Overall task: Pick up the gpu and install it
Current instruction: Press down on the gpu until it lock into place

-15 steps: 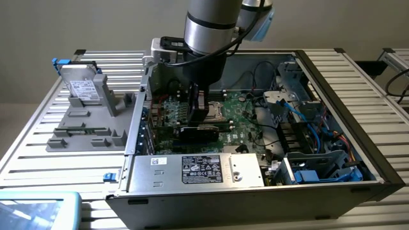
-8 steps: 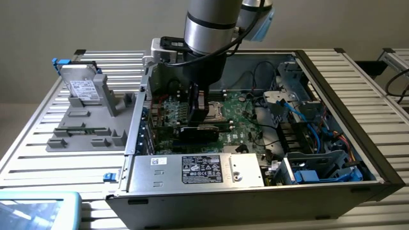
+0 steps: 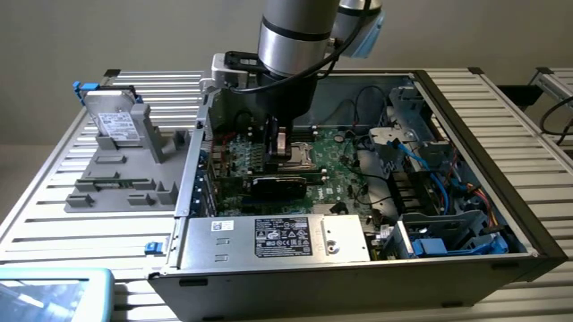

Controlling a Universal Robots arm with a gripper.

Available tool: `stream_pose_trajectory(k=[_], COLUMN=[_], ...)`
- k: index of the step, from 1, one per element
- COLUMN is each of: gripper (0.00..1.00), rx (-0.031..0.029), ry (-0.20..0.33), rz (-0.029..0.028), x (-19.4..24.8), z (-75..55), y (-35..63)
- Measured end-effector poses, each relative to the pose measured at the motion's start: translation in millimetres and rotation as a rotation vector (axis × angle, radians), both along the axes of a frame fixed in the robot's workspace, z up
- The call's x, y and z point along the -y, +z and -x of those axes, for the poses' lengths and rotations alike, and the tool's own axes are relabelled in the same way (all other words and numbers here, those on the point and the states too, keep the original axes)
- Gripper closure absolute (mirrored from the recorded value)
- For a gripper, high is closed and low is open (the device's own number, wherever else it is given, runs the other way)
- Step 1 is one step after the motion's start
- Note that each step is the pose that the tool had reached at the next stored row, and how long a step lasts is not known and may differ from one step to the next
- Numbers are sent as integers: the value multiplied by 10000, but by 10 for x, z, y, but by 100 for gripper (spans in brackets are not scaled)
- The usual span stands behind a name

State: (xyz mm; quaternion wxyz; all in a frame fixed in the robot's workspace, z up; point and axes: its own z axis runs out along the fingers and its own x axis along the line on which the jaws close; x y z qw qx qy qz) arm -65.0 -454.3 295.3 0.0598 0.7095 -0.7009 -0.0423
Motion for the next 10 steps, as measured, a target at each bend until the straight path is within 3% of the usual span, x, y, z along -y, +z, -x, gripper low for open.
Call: stream_pose_trajectory(k=[2, 3, 4, 6, 7, 10], gripper=[88, 88, 88, 88, 88, 88], rx=[7, 69, 193, 500, 612, 708], ry=[1, 2, 2, 0, 1, 0], rz=[4, 41, 85, 159, 182, 192], x=[-3, -12, -21, -36, -45, -71], z=[3, 10, 19, 35, 48, 136], y=[-1, -1, -1, -3, -6, -39])
